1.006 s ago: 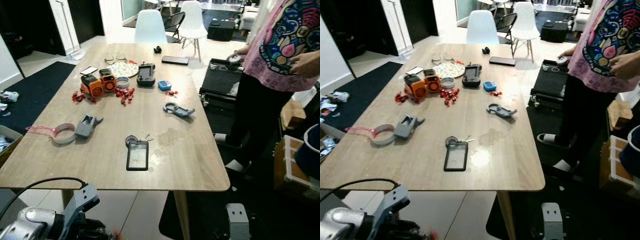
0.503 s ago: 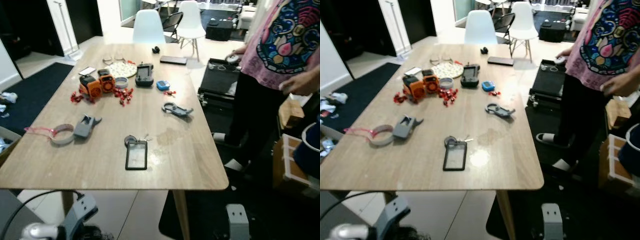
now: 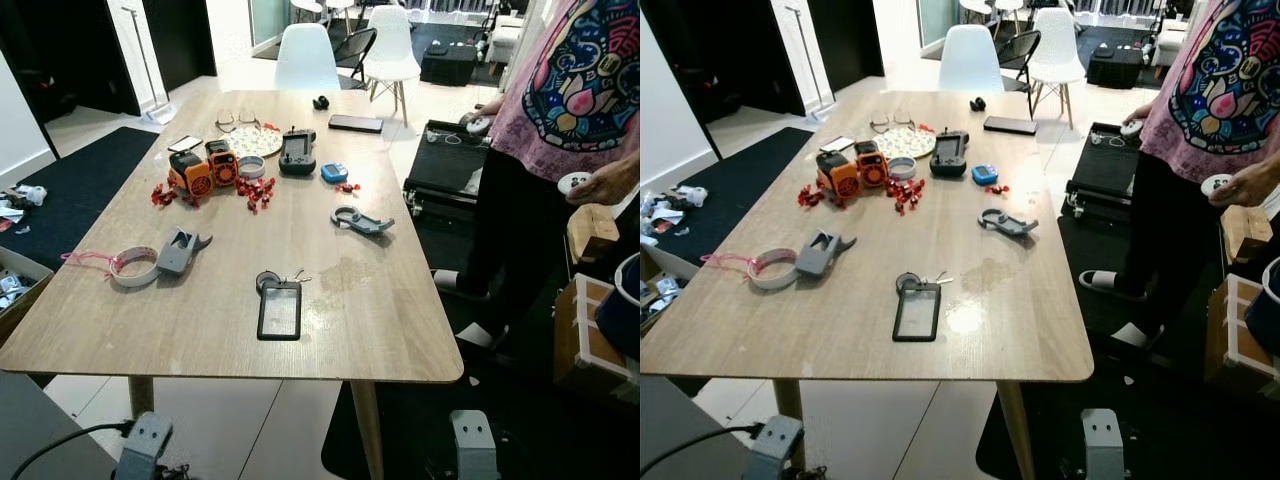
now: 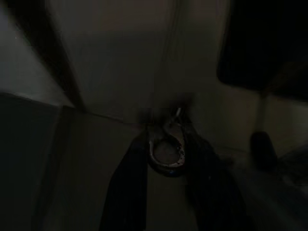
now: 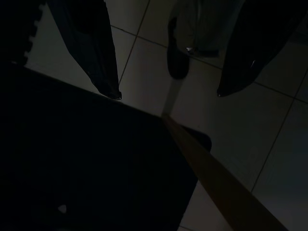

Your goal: Hang keys on a hook

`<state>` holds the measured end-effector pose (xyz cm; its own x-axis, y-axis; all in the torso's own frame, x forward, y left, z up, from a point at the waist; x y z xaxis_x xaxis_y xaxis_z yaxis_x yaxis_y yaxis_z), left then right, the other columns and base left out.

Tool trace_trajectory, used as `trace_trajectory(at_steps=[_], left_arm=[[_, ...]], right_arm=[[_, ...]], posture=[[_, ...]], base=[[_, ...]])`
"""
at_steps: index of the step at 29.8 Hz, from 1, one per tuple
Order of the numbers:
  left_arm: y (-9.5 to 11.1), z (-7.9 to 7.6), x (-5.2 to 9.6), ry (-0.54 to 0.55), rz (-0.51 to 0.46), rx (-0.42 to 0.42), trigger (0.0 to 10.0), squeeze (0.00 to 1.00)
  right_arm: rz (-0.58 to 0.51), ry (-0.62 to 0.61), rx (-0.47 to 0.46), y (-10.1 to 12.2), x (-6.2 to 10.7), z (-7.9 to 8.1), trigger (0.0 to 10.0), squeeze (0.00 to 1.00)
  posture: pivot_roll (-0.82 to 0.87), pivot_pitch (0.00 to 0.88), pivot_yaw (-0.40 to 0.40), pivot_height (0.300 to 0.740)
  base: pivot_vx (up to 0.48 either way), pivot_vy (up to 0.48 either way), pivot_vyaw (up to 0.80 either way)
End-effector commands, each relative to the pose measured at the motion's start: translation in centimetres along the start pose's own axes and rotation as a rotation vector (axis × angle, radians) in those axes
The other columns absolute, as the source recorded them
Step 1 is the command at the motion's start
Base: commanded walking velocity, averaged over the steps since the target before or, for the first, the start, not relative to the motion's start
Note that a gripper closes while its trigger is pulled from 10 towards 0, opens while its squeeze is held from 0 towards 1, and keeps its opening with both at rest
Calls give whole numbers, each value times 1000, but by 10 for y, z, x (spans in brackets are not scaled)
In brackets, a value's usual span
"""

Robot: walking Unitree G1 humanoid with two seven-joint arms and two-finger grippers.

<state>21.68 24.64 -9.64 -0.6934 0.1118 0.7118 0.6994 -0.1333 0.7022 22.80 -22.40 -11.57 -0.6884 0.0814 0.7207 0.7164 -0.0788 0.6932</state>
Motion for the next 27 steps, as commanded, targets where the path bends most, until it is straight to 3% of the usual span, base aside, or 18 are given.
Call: trace_trajectory(at_steps=[1, 3, 4, 6, 7, 9, 13, 15, 23, 27], left_arm=[[-1, -4, -3, 25, -30, 79, 4392, 0], [-1, -4, -3, 25, -30, 79, 4392, 0], [1, -12, -6, 15, -50, 105, 7647, 0], [1, -12, -6, 15, -50, 105, 7647, 0], [2, -20, -9, 1, -62, 98, 10000, 0], [3, -31, -12, -21, -68, 73, 10000, 0], [2, -34, -12, -30, -66, 60, 10000, 0], [-3, -40, -13, -41, -46, 13, 10000, 0], [-9, -46, -16, -31, -31, 50, 10000, 0], [-14, -52, -17, -49, -2, 29, 10000, 0]], right_arm=[[65, 14, 2, -18, 3, 6, 10000, 0], [65, 14, 2, -18, 3, 6, 10000, 0], [88, 31, 1, -24, 4, 9, 10000, 0], [88, 31, 1, -24, 4, 9, 10000, 0], [100, 43, -3, -27, 4, 13, 10000, 0], [105, 58, -27, -30, 5, 16, 10000, 0], [106, 60, -34, -31, 6, 17, 10000, 0], [140, 60, -37, -39, 7, 19, 10000, 0], [183, 61, -26, -47, 9, 18, 10000, 0], [184, 57, -26, -45, 9, 12, 10000, 0]], posture=[[34, 36, 5, 740], [34, 36, 5, 740], [33, 37, 7, 740], [33, 37, 7, 740], [30, 35, 13, 740], [28, 35, 20, 740], [29, 35, 22, 740], [32, 35, 22, 740], [33, 34, 19, 740], [33, 35, 20, 740]], base=[[0, 0, 0], [0, 0, 0], [0, 0, 0], [0, 0, 0], [0, 0, 0], [0, 0, 0], [0, 0, 0], [0, 0, 0], [0, 0, 0], [0, 0, 0]])
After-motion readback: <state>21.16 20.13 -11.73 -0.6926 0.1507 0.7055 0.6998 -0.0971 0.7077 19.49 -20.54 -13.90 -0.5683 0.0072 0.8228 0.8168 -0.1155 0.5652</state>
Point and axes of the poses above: a point about 5 cm out from each wrist's last joint towards the gripper, its own x axis pointing back from the gripper into the wrist, its own y axis along the axis of the wrist's last joint, z = x × y, the point moved 6 cm from there along -x, pointing out of the wrist towards the gripper, and after that the axes turned 5 degrees about -x, right-handed, at the moved point
